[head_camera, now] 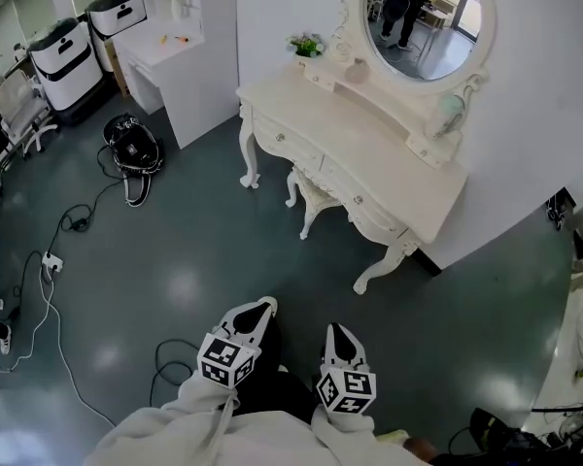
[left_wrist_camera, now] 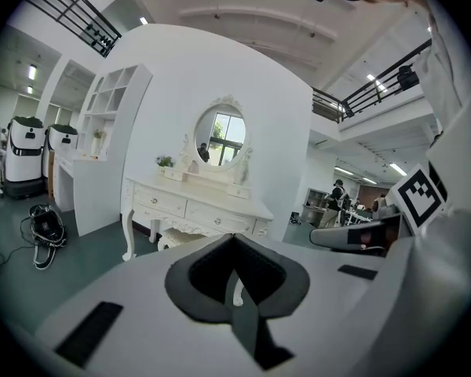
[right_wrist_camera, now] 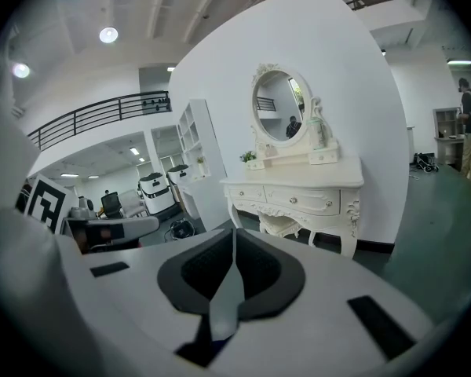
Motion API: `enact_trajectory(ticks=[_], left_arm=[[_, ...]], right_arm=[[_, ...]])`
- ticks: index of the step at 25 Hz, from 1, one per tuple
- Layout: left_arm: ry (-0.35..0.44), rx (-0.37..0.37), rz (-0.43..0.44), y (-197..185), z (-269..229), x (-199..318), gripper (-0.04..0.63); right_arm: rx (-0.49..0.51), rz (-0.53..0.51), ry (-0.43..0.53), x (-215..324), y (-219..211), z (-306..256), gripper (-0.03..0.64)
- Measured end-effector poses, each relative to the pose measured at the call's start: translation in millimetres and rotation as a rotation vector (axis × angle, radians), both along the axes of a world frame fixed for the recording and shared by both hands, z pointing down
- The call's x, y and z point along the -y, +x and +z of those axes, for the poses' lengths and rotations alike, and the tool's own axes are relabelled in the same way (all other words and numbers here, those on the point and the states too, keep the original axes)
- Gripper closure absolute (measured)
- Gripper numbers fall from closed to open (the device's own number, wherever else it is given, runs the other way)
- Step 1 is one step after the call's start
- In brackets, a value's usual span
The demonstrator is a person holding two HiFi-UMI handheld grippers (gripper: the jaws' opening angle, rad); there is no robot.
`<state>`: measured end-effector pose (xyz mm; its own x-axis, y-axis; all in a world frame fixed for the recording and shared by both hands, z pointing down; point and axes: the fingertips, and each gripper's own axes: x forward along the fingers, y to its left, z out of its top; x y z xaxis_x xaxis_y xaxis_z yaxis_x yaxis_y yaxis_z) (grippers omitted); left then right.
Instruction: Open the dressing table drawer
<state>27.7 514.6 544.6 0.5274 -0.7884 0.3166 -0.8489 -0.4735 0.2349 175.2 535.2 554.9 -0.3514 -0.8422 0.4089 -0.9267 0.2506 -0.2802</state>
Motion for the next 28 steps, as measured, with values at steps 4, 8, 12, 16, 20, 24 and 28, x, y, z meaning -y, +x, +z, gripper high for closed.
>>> enact_trajectory(ticks=[4, 8, 12, 16, 20, 24, 28], left_arm=[[0.013, -0.004, -0.015, -4, -3, 26, 0.578], [0.026, -0.006, -0.026, -11, -8, 62, 0.578], [0.079, -0.004, -0.030, -23, -27, 107, 0.578], [0.144, 0.003, -0.022, -40, -48, 148, 0.578], [0.193, 0.003, -0.024, -60, -63, 188, 0.578], [0.225, 0.010, -0.026, -72, -69, 222, 0.578], [0.238, 0.012, -0.009, -79, -69, 245, 0.578]], right_arm=[[-0.009, -0.005, 0.006, 25, -3, -1, 0.578], [-0.010, -0.007, 0.024, 63, -8, -7, 0.578], [-0.019, 0.006, 0.075, 110, -9, -24, 0.578], [-0.031, 0.038, 0.126, 156, -9, -42, 0.578], [-0.050, 0.054, 0.184, 197, -14, -59, 0.578], [-0.062, 0.059, 0.230, 230, -22, -71, 0.578], [-0.070, 0.078, 0.250, 252, -27, -74, 0.578]])
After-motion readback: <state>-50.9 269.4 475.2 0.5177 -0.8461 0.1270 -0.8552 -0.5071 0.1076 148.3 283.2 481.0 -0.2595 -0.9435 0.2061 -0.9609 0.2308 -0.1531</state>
